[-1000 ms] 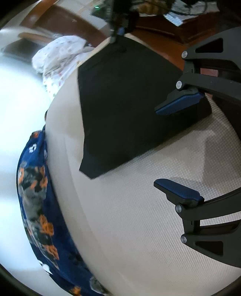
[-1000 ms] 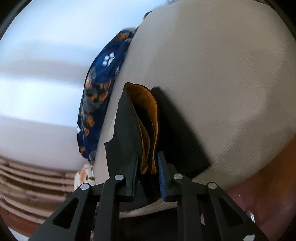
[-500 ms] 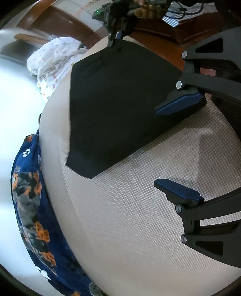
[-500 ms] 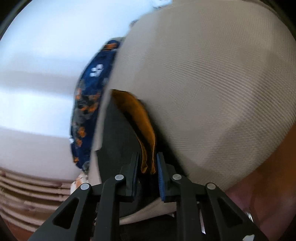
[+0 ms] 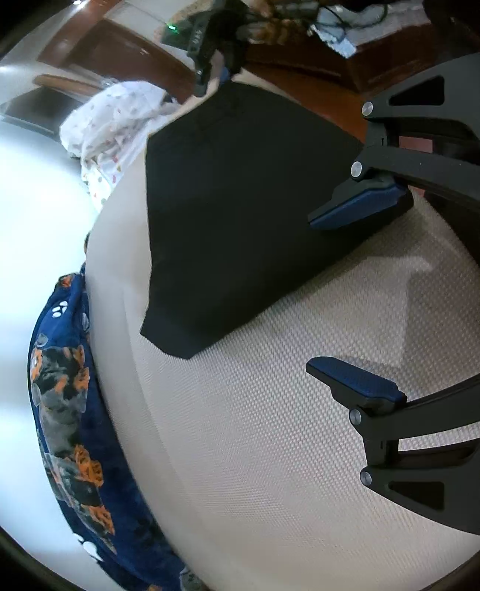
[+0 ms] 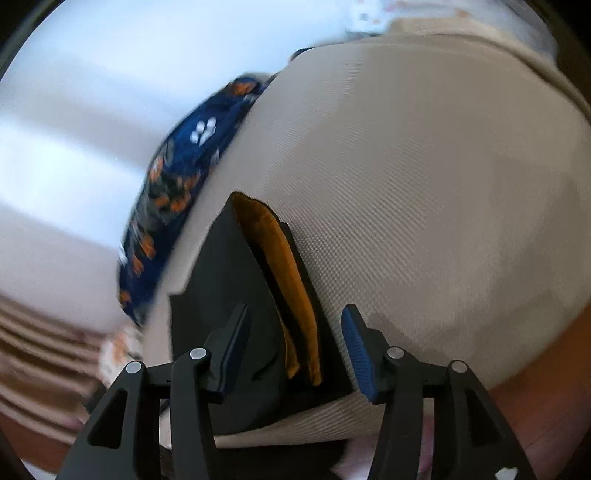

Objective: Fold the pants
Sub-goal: 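Lower the held edge onto the trousers with the right gripper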

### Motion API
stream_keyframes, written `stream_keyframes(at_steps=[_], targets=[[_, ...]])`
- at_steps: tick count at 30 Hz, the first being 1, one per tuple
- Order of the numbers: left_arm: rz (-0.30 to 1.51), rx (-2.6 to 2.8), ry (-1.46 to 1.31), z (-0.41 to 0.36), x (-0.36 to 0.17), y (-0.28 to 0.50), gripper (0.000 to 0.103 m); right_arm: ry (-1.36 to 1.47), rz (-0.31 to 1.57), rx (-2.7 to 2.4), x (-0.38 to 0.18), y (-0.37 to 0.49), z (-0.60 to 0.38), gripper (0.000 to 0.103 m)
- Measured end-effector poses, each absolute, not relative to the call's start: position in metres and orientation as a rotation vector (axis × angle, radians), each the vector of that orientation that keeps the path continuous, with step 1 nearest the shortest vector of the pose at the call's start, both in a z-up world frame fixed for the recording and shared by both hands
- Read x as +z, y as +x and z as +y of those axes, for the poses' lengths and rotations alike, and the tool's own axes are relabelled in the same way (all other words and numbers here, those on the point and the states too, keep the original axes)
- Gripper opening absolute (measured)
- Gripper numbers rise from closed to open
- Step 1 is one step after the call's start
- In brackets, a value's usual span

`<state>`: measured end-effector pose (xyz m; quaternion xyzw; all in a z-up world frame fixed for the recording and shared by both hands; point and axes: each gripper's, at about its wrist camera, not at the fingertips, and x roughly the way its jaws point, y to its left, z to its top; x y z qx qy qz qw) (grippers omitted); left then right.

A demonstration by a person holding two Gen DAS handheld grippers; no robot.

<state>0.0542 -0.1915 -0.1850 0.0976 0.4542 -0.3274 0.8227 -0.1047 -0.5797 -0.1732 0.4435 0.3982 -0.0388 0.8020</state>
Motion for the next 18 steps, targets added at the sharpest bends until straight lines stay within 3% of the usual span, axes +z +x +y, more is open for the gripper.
stream_keyframes(at_steps=[5, 18], targets=[[0.962, -0.694, 0.221, -0.194, -0.186, 0.055, 0.072, 0.792, 0.963, -0.033, -0.175, -0.074, -0.57, 0.049], [0.897, -0.671, 0.395, -0.219, -0.188, 0.054, 0.078, 0.783, 1.033, 0.082, -0.192, -0.048, -0.567, 0.052]])
